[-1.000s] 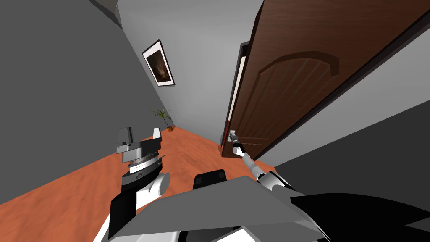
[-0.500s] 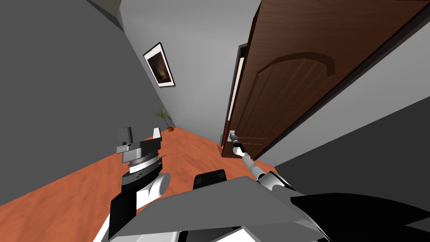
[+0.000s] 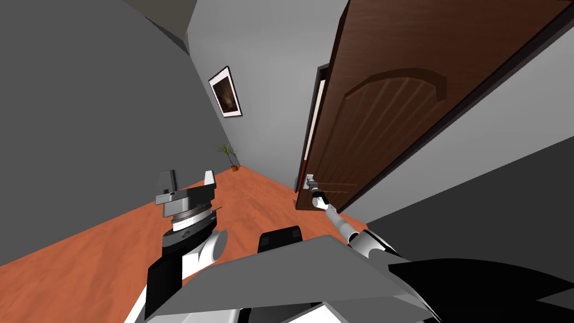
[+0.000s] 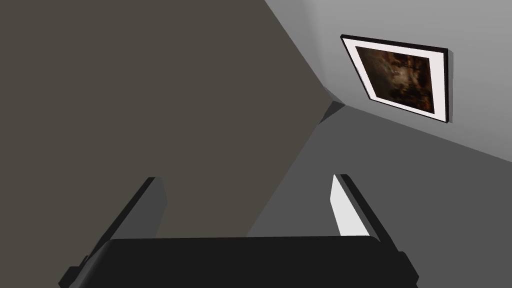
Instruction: Pull the door open
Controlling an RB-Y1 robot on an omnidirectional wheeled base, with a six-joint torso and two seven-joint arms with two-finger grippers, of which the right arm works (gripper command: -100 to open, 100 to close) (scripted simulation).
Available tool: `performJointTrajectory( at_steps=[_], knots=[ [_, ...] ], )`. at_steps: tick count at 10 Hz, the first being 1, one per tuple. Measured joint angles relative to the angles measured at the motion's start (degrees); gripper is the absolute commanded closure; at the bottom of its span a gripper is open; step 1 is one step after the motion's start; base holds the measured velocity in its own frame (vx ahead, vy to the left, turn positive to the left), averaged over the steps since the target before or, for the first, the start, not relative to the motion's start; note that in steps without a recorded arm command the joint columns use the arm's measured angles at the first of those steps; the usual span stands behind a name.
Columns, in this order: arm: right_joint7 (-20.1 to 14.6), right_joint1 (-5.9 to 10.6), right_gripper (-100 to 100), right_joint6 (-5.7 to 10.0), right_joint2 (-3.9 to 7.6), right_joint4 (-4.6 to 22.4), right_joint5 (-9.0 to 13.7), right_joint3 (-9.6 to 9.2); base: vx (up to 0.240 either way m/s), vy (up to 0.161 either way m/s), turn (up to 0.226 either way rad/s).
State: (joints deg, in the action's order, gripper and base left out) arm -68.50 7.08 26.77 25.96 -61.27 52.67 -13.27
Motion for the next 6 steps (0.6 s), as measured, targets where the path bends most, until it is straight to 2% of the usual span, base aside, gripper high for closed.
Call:
performJointTrajectory(
  at_steps=[3, 4, 5, 6],
  knots=[
    [-2.6, -0.91, 100, 0.29, 2.05, -1.1, 0.1, -2.61, -0.225, -0.096, 0.146],
    [-3.4, -1.10, 100, 0.40, 2.71, -1.6, 0.1, -3.30, -0.234, -0.044, 0.109],
    [-4.0, -1.39, 100, 0.52, 3.43, -2.2, 0.1, -3.91, -0.104, -0.018, 0.026],
    [-4.2, -1.58, 100, 0.42, 3.41, -2.1, 0.1, -4.13, -0.147, -0.045, 0.090]
  ],
)
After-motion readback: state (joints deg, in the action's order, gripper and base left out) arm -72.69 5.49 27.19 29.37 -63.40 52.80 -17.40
